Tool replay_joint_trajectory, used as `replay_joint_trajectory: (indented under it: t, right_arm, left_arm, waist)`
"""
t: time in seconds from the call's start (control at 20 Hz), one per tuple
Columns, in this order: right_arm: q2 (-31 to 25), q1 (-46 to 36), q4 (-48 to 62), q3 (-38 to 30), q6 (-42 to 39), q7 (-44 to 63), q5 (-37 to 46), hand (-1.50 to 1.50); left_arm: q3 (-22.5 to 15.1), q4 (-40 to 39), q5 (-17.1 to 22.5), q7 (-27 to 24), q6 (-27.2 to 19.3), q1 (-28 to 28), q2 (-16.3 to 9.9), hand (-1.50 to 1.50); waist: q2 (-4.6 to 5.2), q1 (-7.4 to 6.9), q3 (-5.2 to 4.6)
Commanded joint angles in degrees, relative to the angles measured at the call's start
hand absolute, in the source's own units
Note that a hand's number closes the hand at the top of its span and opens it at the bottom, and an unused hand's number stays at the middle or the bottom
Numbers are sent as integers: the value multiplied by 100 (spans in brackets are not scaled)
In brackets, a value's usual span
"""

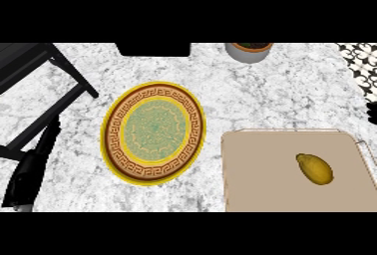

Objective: Pick the lemon from the tray and place it in the plate

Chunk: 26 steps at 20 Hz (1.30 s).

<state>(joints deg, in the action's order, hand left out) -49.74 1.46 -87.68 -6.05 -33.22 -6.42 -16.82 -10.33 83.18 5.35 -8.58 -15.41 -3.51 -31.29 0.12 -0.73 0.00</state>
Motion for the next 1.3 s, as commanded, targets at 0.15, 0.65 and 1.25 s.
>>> replay_joint_trajectory:
  t: [0.15,0.65,1.25]
  right_arm:
    - [86,-875,628,675,-533,290,916,-150]
    - [400,-1611,1835,1295,-763,-754,2873,-150]
    - [1004,-1804,2188,1424,-1122,-1113,3860,-150]
  left_arm:
    - [138,16,-87,217,171,219,96,0]
    - [493,-33,-256,32,408,-10,134,0]
    - [709,541,-664,380,596,-239,510,0]
  waist:
    - [2,2,2]
    - [-1,6,3]
    - [-17,38,1]
